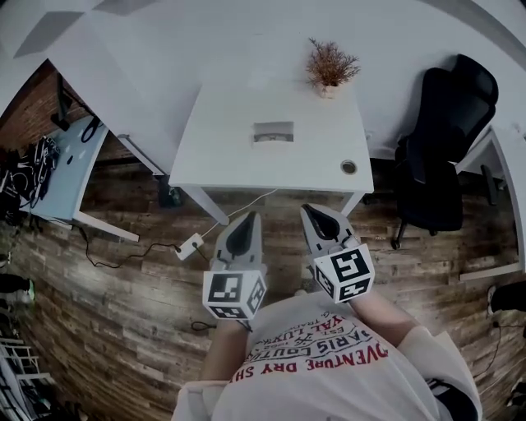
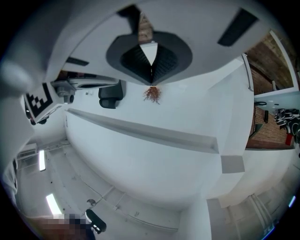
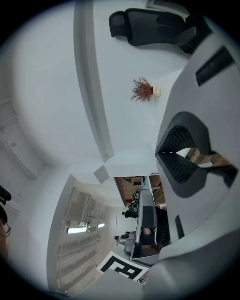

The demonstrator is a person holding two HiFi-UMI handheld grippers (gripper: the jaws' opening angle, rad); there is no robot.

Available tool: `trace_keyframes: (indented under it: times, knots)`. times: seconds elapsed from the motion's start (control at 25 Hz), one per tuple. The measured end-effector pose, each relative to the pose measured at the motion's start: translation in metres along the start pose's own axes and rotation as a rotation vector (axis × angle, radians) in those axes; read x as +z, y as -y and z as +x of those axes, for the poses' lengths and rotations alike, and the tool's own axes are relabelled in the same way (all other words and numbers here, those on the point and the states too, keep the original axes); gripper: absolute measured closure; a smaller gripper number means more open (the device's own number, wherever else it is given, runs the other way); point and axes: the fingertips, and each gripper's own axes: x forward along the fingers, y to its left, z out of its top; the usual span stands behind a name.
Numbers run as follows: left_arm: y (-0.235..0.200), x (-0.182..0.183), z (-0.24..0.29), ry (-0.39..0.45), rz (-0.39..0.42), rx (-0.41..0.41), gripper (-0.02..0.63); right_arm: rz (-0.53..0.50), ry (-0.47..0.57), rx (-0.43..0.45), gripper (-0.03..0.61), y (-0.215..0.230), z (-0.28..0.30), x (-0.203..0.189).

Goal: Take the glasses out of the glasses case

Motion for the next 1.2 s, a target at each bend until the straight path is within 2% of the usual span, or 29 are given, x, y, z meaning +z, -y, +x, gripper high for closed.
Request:
trace_keyframes:
  times: [0.2, 0.44, 0.76, 1.2]
  knots:
    - [-0.005, -0.01, 0.029, -0.042, -0.008, 0.025, 0.617, 0.037, -0.028, 0.008, 0.566, 0.029, 0.022, -0.009]
    - [-0.022, -0.023, 0.057, -0.099, -0.03, 0.03, 0.617, 0.068, -0.087, 0.019, 0.566, 0.04, 0.048, -0.027]
    - [-0.063, -0.018, 0.128, -0.12, -0.034, -0.053, 0.617, 0.09, -0.125, -0.054, 0.566, 0.07, 0.113, -0.031]
    - [-0.165, -0.009, 0.243, -0.186, -0.068, -0.181, 0.617, 0.107, -0.198, -0.167, 0.566, 0.106, 0.246, -0.019]
